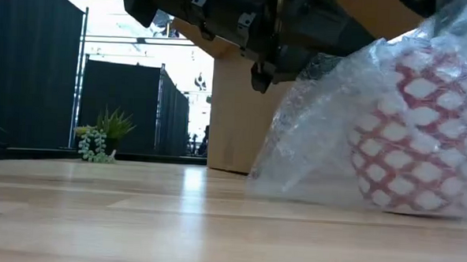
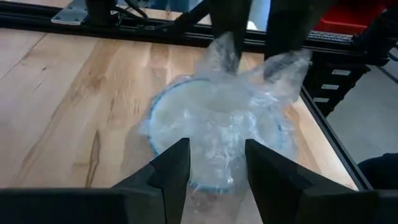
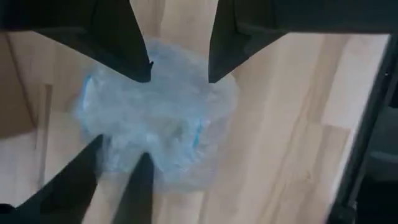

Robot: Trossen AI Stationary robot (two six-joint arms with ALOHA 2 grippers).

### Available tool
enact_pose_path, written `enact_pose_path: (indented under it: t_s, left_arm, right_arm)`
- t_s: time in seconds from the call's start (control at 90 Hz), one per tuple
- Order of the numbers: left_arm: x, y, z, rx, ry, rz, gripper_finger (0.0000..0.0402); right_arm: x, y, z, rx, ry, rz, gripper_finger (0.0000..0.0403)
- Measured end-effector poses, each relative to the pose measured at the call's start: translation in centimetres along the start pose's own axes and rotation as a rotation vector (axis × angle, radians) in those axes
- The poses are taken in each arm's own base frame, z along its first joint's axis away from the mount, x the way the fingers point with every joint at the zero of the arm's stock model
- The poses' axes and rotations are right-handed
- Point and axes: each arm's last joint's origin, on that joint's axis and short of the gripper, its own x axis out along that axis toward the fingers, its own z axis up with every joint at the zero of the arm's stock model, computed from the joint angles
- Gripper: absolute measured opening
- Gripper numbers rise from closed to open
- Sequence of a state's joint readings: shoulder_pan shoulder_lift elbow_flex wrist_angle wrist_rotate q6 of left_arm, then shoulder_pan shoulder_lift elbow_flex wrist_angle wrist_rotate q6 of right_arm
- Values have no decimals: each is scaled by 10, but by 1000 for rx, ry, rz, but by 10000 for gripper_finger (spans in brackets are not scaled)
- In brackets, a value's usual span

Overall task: Wrap mug
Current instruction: Wrap the red mug with the bubble wrap

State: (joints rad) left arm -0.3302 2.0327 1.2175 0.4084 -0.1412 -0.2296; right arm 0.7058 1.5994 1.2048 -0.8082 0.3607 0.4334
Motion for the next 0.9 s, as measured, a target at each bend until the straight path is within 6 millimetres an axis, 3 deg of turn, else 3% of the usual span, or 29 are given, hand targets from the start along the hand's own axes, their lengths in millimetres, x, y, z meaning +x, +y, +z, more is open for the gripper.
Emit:
enact_pose_path:
  t_s: [0.444, 0.722, 0.9]
  left_arm:
    - [0, 0, 1, -2, -2, -9, 141]
    - [0, 0, 1, -2, -1, -9, 141]
    - [0, 0, 1, -3, -2, -9, 141]
  right_arm:
    - [41, -1, 0, -198, 80, 52, 150]
    - [70, 4, 0, -210, 145, 112, 151]
    - [75, 3, 3, -196, 144, 158, 151]
